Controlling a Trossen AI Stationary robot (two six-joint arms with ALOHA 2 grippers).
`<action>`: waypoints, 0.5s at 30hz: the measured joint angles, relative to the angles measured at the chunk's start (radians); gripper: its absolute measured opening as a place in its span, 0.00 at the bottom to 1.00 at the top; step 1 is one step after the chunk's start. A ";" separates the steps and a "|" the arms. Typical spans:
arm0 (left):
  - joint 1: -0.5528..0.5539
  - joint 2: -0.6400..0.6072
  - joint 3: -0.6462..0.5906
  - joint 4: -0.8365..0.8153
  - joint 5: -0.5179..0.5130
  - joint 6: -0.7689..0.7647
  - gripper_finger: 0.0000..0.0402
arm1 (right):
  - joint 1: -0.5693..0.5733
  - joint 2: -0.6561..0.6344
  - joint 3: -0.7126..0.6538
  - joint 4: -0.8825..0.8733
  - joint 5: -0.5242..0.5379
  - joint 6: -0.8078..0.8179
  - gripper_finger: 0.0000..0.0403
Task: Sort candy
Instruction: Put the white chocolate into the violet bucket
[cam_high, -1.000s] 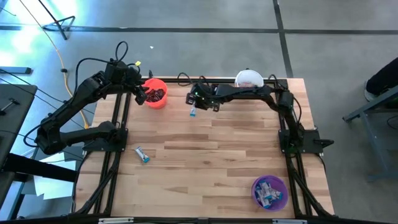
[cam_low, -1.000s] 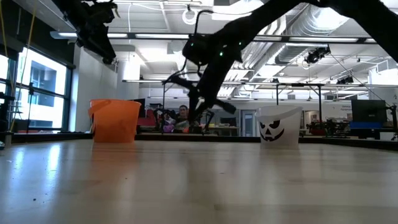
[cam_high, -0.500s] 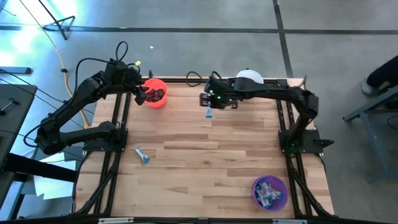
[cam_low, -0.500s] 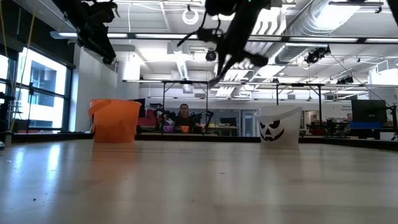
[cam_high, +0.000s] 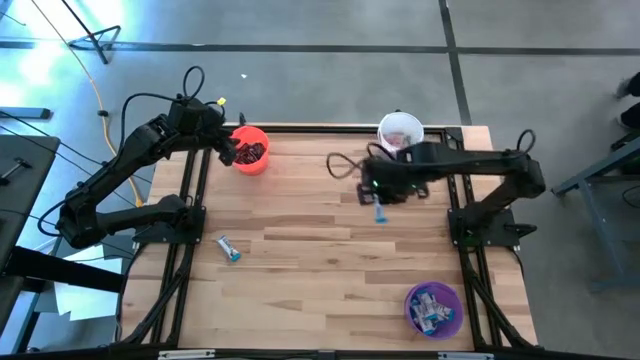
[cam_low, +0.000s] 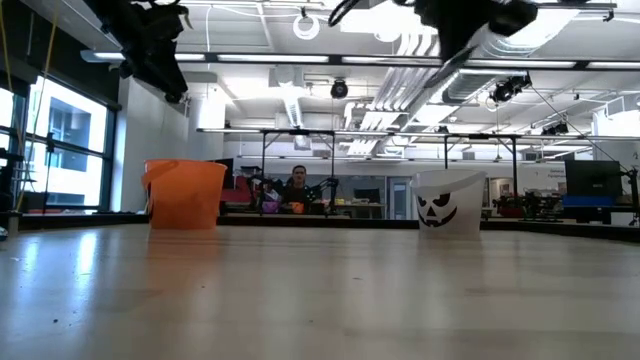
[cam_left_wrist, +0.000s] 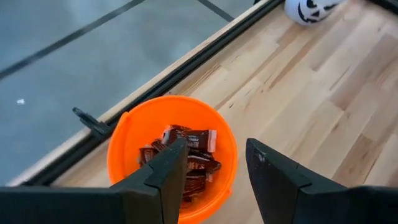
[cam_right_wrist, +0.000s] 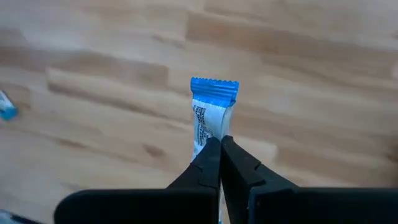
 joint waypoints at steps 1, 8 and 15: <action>0.000 0.000 0.000 0.000 0.000 -0.019 0.38 | 0.025 -0.010 0.000 -0.024 -0.007 0.012 0.00; 0.000 0.000 0.000 0.000 0.001 -0.140 0.38 | 0.237 -0.070 0.000 -0.170 -0.084 0.165 0.00; 0.000 0.000 0.000 0.000 0.000 -0.213 0.38 | 0.475 -0.102 0.000 -0.183 -0.144 0.395 0.00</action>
